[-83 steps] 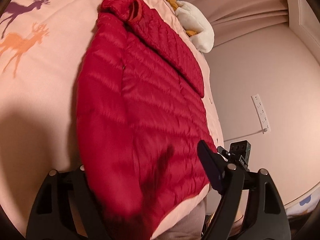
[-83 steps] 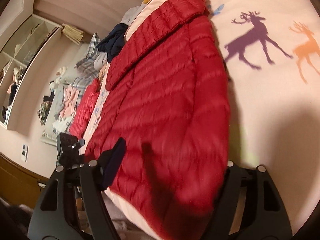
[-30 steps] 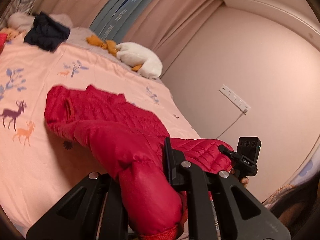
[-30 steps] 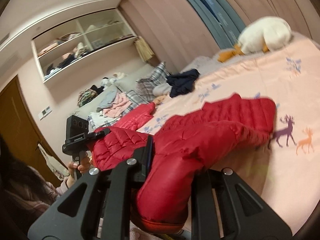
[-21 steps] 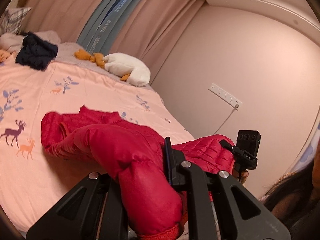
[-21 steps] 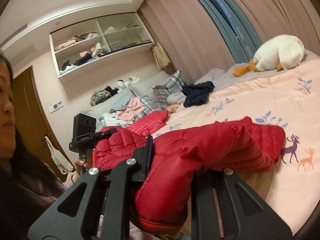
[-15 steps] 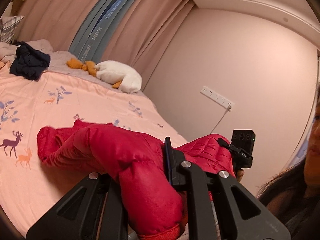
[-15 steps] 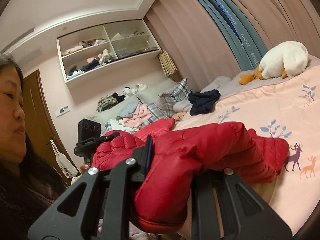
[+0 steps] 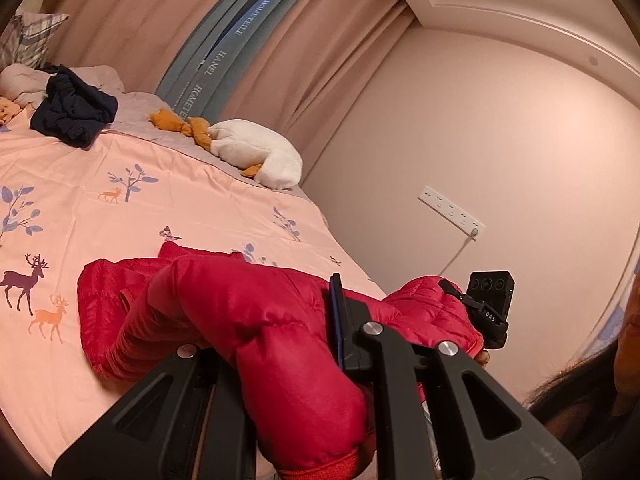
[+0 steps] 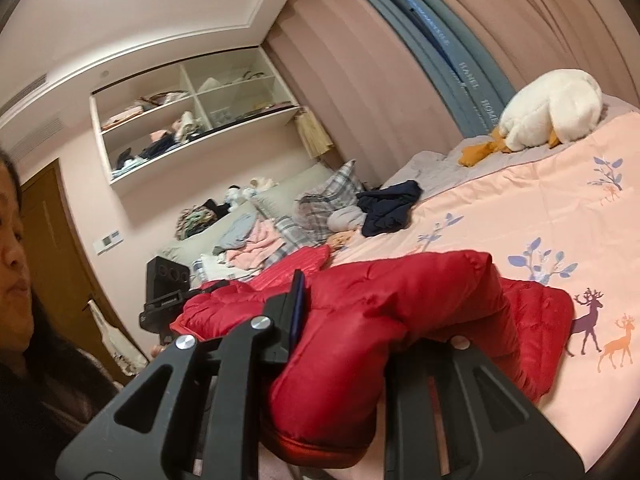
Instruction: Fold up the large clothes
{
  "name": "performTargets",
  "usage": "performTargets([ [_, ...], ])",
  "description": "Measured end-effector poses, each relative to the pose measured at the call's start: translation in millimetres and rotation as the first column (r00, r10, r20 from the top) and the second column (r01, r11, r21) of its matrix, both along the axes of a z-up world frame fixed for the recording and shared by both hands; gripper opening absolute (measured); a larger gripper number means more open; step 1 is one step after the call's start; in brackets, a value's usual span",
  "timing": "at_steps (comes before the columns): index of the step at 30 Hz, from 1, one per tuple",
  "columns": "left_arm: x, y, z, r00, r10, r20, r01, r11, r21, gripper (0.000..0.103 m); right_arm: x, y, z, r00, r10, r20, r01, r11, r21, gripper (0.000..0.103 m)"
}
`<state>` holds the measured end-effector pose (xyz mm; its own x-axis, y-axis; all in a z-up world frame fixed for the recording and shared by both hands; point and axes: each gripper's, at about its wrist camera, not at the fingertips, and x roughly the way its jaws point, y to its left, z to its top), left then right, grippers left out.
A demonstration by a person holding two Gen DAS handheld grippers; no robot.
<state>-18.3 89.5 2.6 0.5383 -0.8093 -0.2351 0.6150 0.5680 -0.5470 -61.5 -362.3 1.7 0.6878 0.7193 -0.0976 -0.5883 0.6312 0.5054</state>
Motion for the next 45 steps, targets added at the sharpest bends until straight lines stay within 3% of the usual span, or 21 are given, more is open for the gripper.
performTargets([
  [13,61.5,-11.1,-12.0,0.995,0.084,-0.054,-0.084,0.996,0.016,0.013,65.5,-13.7,-20.8,0.992,-0.087,-0.086,0.089,0.996,0.025,0.019],
  [25,117.5,-17.8,-39.5,0.978,0.164,-0.128,-0.157,0.985,0.069,0.013,128.6,-16.1,-54.3,0.966,-0.161,-0.200,0.161,0.987,-0.016,0.019],
  [34,162.4,-20.9,-84.4,0.937,0.239,-0.254,-0.211,0.968,0.134,0.013,175.3,-10.4,-95.8,0.925,-0.216,-0.313,0.194,0.976,-0.099,0.019],
  [45,201.3,-22.9,-116.8,0.895,0.290,-0.339,-0.240,0.954,0.182,0.014,216.1,-9.8,-125.9,0.891,-0.241,-0.385,0.208,0.970,-0.125,0.019],
])
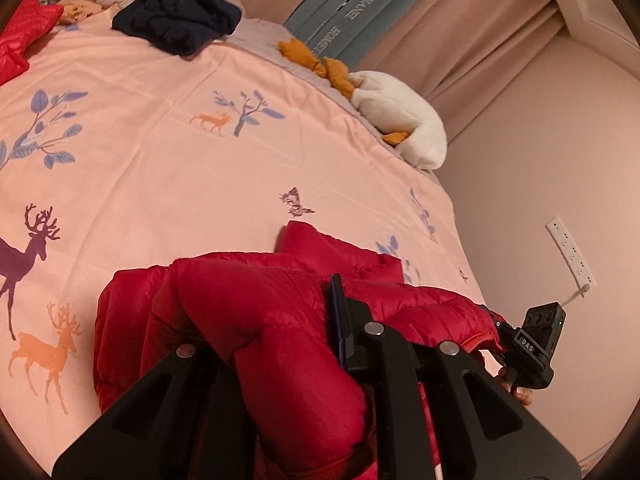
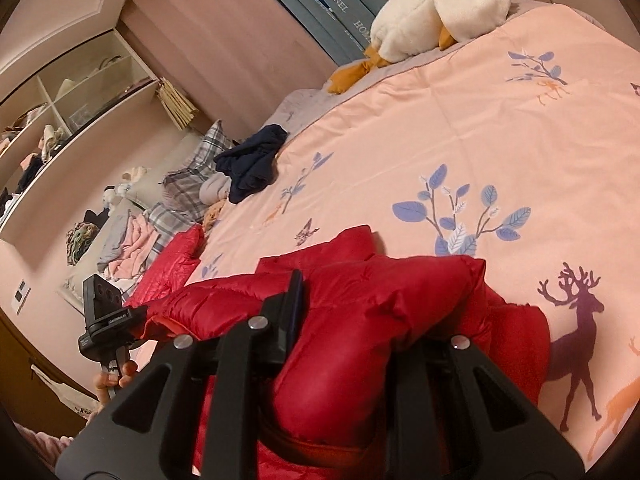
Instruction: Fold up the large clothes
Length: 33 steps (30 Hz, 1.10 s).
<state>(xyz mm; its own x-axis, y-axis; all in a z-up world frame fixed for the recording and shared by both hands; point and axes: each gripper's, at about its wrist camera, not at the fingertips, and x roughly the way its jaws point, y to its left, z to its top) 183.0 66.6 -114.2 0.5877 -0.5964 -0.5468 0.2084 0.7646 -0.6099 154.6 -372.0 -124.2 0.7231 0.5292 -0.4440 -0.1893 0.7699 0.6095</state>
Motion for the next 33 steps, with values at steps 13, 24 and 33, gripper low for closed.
performTargets([
  [13,37.9,-8.0,-18.1,0.997,0.031,-0.076,-0.026,0.998,0.063,0.016,42.3,3.6,-12.0,0.996,-0.037,-0.085,0.034,0.999,-0.040,0.019],
  [24,57.7,-20.3,-31.1,0.994,0.036,-0.108,-0.022,0.991,0.130,0.017,60.4,-3.5,-31.5,0.986,-0.061,-0.156,0.060,0.998,-0.013,0.018],
  [33,61.1,-26.3,-34.4,0.994,0.037,-0.100,-0.018,0.984,0.177,0.017,64.6,-2.9,-36.6,0.983,-0.066,-0.172,0.063,0.998,-0.022,0.018],
])
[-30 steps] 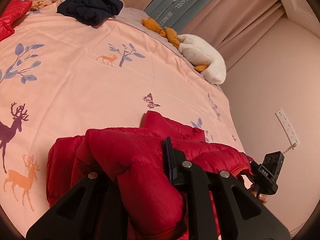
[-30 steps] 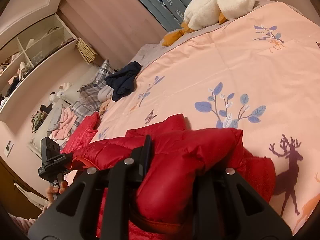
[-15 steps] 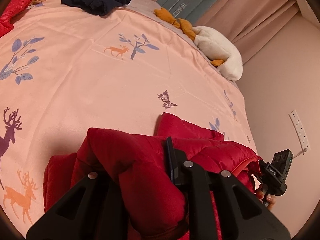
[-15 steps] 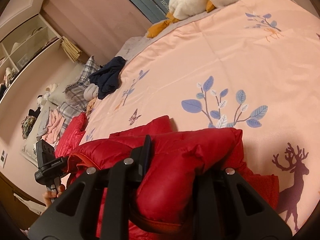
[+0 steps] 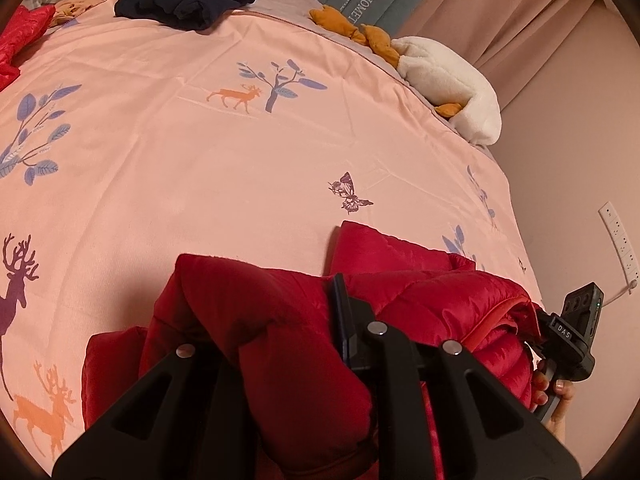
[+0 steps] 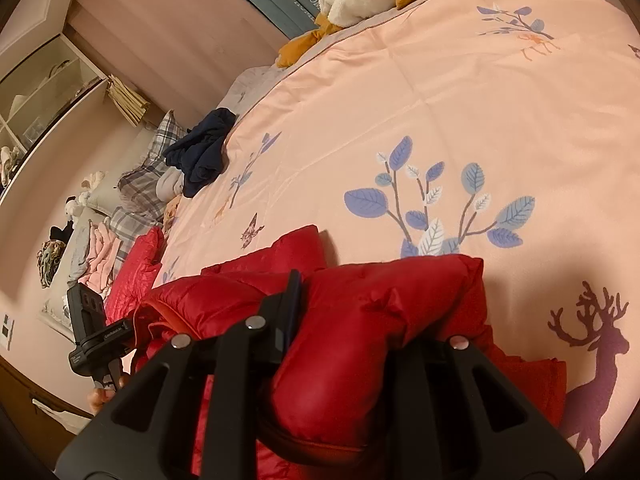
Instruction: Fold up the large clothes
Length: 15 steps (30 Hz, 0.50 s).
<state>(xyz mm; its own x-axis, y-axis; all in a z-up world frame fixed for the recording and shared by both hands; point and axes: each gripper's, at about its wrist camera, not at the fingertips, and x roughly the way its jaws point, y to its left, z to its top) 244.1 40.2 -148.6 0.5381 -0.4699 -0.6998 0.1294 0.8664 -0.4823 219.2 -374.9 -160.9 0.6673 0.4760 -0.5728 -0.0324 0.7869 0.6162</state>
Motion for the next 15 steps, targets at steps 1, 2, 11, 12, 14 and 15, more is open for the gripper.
performTargets([
  [1,0.4,-0.8,-0.1,1.000,-0.001,0.001,0.001,1.000,0.003,0.017,-0.6,0.6,0.1,1.000,-0.001,0.000,0.001,1.000,0.000,0.018],
  [2,0.3,-1.6,-0.2,1.000,-0.002,0.003,0.002,1.000,0.009,0.017,-0.5,0.6,0.3,1.000,-0.001,0.000,0.001,1.000,0.000,0.018],
  [11,0.6,-8.1,-1.0,1.000,-0.005,0.007,0.005,0.999,0.050,0.017,0.0,2.7,-0.8,1.000,-0.005,-0.007,0.005,1.000,-0.008,0.018],
  [12,0.6,-8.4,-1.1,1.000,-0.006,0.006,0.005,0.999,0.053,0.017,0.3,3.0,-1.0,1.000,-0.005,-0.008,0.005,1.000,-0.009,0.018],
  [14,0.4,-9.2,-1.1,1.000,-0.006,0.006,0.005,0.998,0.059,0.017,0.8,4.0,-0.6,1.000,-0.005,-0.009,0.005,1.000,-0.011,0.019],
  [15,0.3,-9.6,-1.3,1.000,-0.006,0.006,0.006,0.998,0.062,0.017,0.9,4.2,-0.6,1.000,-0.005,-0.010,0.005,1.000,-0.013,0.019],
])
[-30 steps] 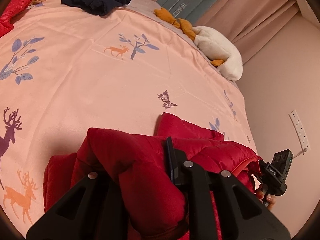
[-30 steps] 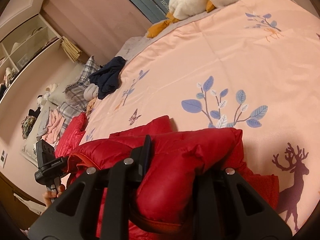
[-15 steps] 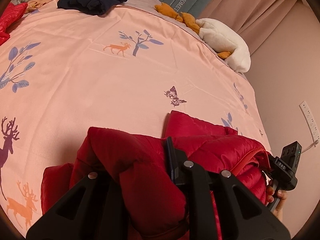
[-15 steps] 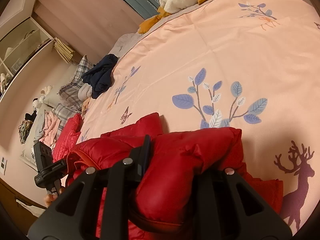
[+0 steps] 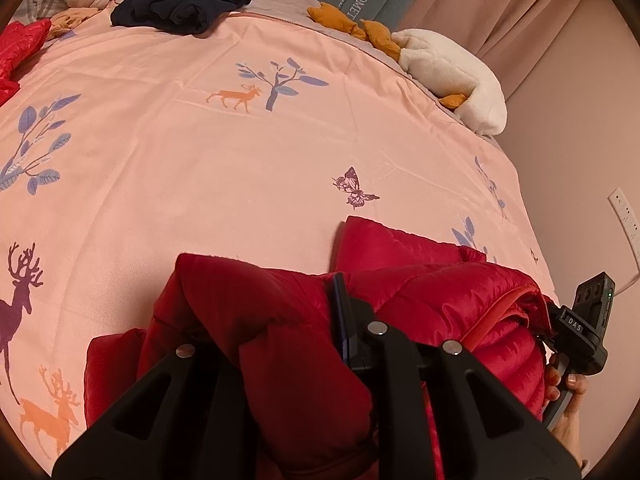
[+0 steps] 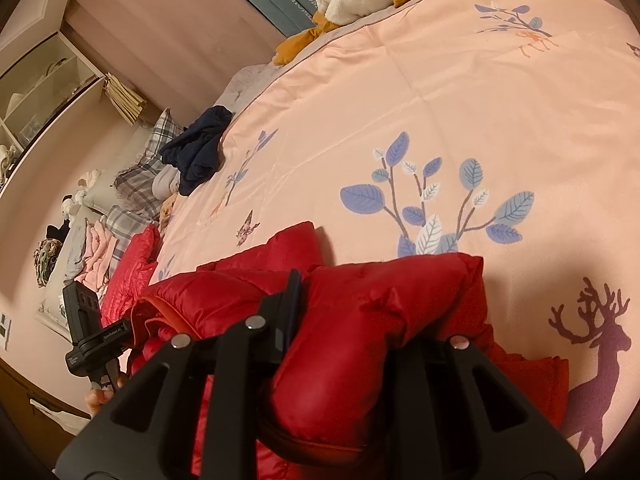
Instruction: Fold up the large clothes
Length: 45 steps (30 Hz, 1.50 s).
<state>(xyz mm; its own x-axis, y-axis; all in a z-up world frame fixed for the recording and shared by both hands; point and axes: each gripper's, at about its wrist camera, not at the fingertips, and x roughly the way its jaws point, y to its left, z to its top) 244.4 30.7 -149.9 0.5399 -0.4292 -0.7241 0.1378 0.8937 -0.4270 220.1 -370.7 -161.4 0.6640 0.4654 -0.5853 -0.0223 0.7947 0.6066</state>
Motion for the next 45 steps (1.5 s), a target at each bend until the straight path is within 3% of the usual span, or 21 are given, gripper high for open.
performTargets([
  [17,0.5,-5.6,0.2,1.000,-0.006,0.004,0.006,0.999,0.047,0.017,0.6,0.3,-0.9,1.000,0.000,-0.003,0.000,1.000,0.000,0.020],
  [45,0.4,-6.8,-0.6,1.000,-0.008,0.004,0.007,0.998,0.058,0.017,0.8,1.6,-1.9,1.000,-0.001,-0.004,0.001,1.000,-0.006,0.021],
])
